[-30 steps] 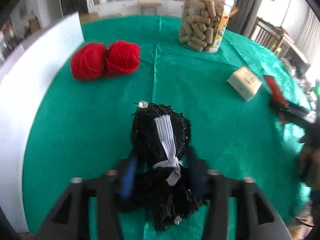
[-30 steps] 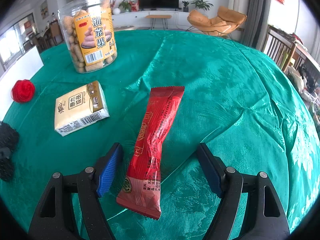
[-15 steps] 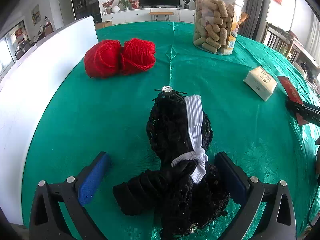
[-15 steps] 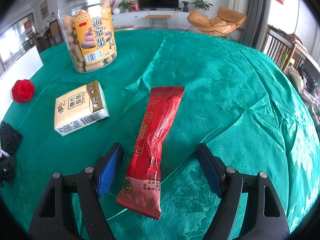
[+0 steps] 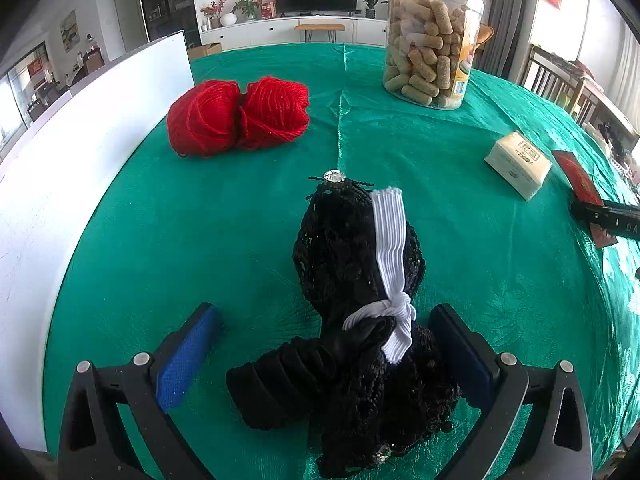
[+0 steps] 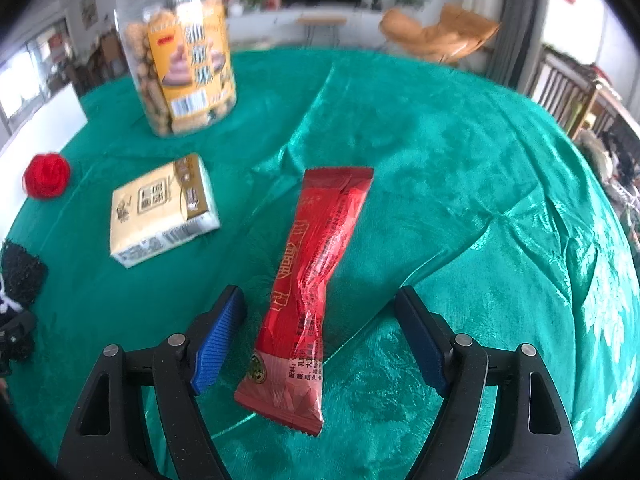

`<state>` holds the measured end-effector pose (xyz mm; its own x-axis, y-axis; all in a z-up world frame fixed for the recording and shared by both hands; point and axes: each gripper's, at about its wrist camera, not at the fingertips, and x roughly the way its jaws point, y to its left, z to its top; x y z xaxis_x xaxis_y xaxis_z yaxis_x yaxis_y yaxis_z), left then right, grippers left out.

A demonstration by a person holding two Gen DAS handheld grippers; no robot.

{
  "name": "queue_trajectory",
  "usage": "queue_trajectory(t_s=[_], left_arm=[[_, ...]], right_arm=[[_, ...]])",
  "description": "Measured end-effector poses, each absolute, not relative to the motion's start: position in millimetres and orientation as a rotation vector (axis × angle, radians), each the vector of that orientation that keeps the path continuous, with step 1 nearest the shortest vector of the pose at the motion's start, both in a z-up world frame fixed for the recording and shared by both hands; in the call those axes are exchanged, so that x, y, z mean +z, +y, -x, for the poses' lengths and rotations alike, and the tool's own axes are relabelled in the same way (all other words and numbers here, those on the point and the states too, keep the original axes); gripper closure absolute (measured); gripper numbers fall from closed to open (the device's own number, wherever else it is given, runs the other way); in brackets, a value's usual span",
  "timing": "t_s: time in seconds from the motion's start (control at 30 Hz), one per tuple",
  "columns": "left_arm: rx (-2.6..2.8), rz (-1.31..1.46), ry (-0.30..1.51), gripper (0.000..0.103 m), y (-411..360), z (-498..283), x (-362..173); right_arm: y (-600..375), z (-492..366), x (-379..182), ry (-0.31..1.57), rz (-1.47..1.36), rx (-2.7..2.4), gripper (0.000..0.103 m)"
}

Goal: Organize soft objects
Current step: 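Grasp the red snack bar with the right gripper while the left gripper holds the lace item, then carry both items over the white box and open both grippers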

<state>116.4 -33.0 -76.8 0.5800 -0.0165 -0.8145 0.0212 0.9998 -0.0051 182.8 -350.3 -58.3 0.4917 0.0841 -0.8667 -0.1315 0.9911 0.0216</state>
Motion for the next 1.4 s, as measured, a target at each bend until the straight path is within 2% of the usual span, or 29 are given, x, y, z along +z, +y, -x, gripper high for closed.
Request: queue_trajectory(t_s=[0.3,0.5,0.6,0.63,0.67,0.7,0.73,0.77,0.83,0.9,0.93,1.13,1.33,1.4], left_arm=[[-0.047,-0.019,0.959,0.000,-32.7,-116.6,-76.9],[-0.049,-0.022,0.958,0.000,-33.4,-115.5,-79.1],[-0.057,-0.030,0.979,0.000,-34.0,-115.9,-79.3],[-0.066,-0.036,0.996,0.000,-34.0,-117.2,-79.1],[-0.076,-0.043,1.020,0.000,-33.8,-119.2,-78.7],[-0.076,-0.049,1.038,0.000,-32.7,-120.3,-77.7],[-0.065,-0.055,1.038,0.001,-31.1,-120.2,-76.0],[-0.064,-0.056,1.030,0.003,-30.1,-119.3,-74.5],[-0.101,-0.053,1.008,0.038,-29.6,-115.6,-71.5],[-0.119,-0.063,0.986,0.056,-30.6,-111.2,-68.4],[-0.130,-0.056,0.982,0.061,-29.9,-109.5,-67.7],[-0.164,0.118,0.909,0.068,-7.2,-91.4,-44.1],[-0.140,0.269,0.794,0.069,44.9,-71.6,9.1],[-0.119,0.311,0.742,0.074,68.9,-63.6,31.3]], right_arm=[[-361.6,-217.6,-51.8,1.315,-0.047,0.156,0.023],[-345.6,-213.1,-55.6,1.276,0.072,0.132,0.021],[-346.6,-207.5,-55.6,1.244,0.058,0.118,0.024],[-348.5,-206.4,-53.9,1.230,0.055,0.114,0.028],[-350.1,-205.6,-52.3,1.217,0.055,0.111,0.048],[-351.9,-205.0,-49.8,1.203,0.069,0.091,0.062],[-355.0,-204.2,-47.2,1.195,0.060,0.100,0.087],[-357.7,-205.0,-46.1,1.199,0.043,0.108,0.087],[-359.8,-204.4,-43.3,1.201,0.010,0.111,0.087],[-364.9,-195.7,-35.3,1.187,-0.034,0.125,0.087],[-365.9,-194.8,-29.2,1.181,-0.058,0.138,0.087],[-338.9,-169.5,22.9,1.104,-0.156,0.294,0.087],[-246.4,-157.3,74.6,1.023,-0.172,0.510,0.087],[-206.6,-156.0,91.4,1.002,-0.178,0.601,0.087]])
